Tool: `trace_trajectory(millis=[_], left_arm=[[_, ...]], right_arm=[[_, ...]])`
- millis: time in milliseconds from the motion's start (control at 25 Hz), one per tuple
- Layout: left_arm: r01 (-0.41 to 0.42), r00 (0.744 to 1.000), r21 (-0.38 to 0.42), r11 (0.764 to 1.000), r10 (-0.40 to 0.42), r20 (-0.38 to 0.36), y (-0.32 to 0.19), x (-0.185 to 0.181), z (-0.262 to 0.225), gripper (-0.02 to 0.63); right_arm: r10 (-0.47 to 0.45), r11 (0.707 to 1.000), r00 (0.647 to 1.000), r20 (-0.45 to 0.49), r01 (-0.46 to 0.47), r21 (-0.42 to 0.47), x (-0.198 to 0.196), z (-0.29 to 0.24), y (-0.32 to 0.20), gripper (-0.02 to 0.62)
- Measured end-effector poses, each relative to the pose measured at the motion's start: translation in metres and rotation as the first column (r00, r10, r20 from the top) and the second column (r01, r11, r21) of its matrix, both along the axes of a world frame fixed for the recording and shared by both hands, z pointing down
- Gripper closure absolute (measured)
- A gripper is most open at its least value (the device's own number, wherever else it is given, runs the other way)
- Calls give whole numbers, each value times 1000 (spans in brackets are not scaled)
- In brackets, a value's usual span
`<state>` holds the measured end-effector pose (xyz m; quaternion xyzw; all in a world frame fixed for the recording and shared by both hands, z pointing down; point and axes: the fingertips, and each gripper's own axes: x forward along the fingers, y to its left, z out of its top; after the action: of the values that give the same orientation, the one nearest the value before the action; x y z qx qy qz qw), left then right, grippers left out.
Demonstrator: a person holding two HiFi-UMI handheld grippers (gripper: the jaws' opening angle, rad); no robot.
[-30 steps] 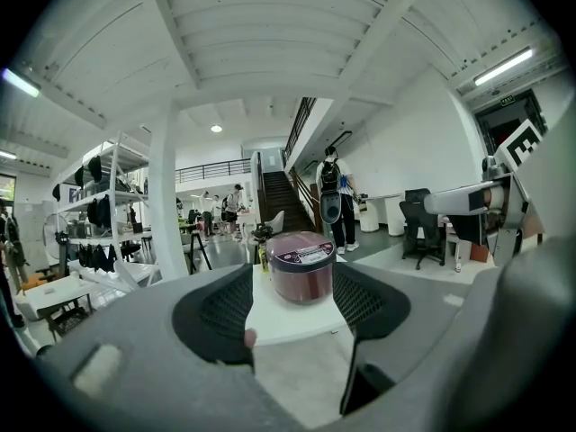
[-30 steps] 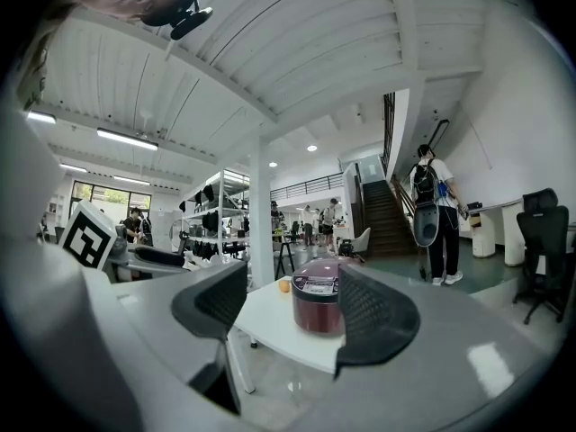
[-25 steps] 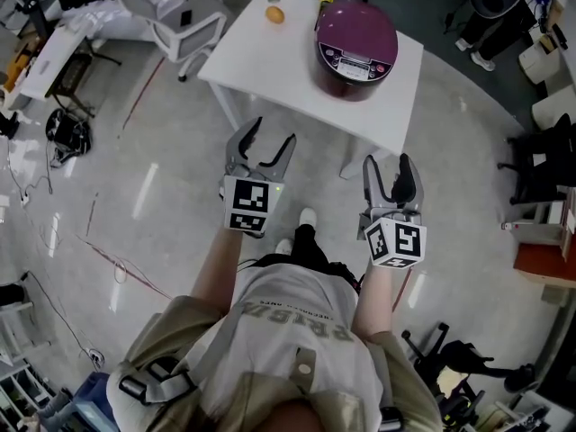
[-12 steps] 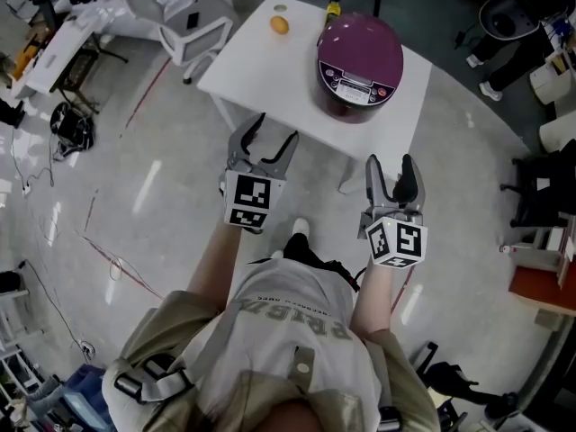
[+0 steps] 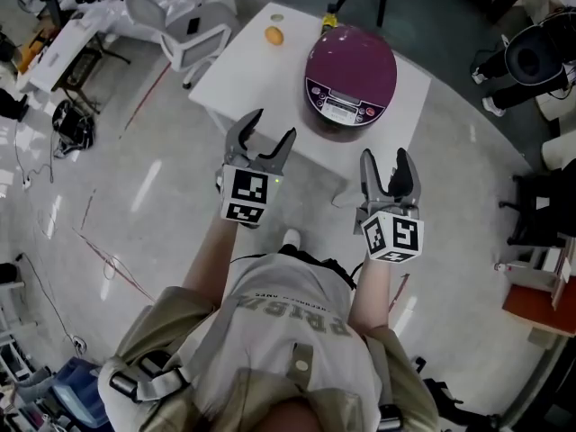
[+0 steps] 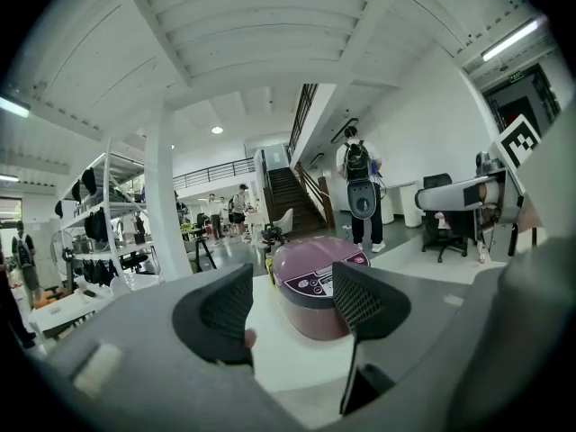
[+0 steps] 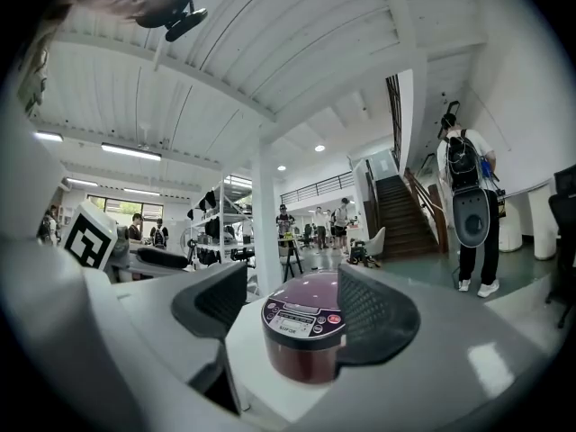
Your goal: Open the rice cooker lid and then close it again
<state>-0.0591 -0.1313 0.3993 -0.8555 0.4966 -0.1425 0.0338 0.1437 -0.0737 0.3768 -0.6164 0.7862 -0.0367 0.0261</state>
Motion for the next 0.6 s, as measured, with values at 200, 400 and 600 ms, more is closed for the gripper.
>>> trace_trajectory(millis=[200,400,600], left_arm=[[14,1000,-1,1000,-14,12,-15,12,2,319],[27,999,-10,1000,-26,27,-27,16,3,319],[20,999,-31,999,-19,37,-42,21,11,319]], right_arm=[[-14,1000,1000,12,14,1,15,3,-17,301],[-25,1000,999,28,25,-8,22,7,-31,301],[-31,999,999,29,32,-28,25,13,-47,301]])
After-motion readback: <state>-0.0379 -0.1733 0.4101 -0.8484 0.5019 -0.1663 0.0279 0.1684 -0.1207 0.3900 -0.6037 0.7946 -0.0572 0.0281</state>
